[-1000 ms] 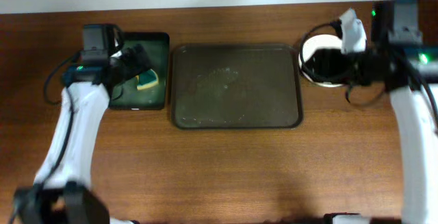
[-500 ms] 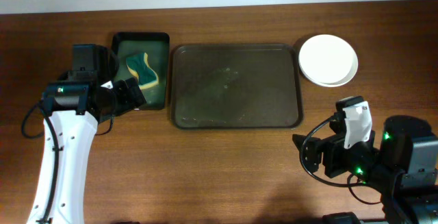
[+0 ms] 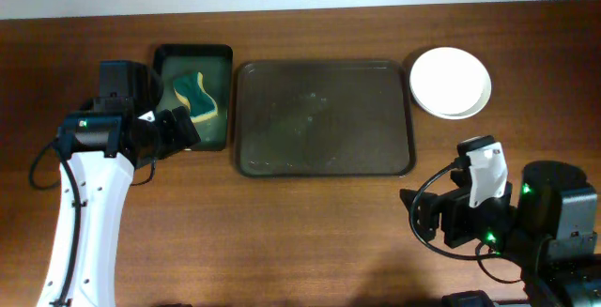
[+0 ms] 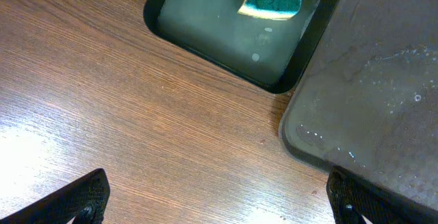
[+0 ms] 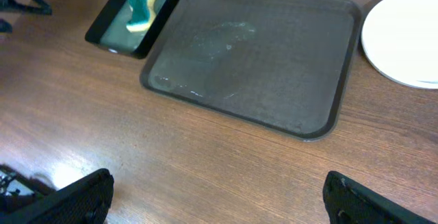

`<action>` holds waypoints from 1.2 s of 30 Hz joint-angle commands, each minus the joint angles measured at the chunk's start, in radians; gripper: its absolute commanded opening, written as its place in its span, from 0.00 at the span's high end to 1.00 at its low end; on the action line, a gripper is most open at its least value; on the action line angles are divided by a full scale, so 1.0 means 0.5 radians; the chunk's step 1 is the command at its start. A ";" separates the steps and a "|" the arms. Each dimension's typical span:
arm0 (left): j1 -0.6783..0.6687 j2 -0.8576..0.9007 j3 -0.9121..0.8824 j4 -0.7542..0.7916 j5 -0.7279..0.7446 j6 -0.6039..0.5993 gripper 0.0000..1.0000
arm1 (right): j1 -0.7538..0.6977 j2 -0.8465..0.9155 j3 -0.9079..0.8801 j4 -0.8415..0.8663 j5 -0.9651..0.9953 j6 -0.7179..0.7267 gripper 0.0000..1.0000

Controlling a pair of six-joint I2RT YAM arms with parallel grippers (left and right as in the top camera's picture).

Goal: Clean dirty plates on tray and stack at the side

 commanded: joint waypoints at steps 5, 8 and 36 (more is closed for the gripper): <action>0.012 -0.019 -0.018 0.003 -0.022 -0.018 0.01 | 0.199 -0.270 -0.358 0.368 0.154 -0.014 0.02; 0.012 -0.019 -0.018 0.003 -0.022 -0.018 0.01 | 0.199 -0.648 -0.783 0.697 0.153 -0.014 0.02; 0.012 -0.019 -0.018 0.003 -0.023 -0.018 0.01 | 0.115 -1.508 -2.307 2.216 0.766 -0.014 0.02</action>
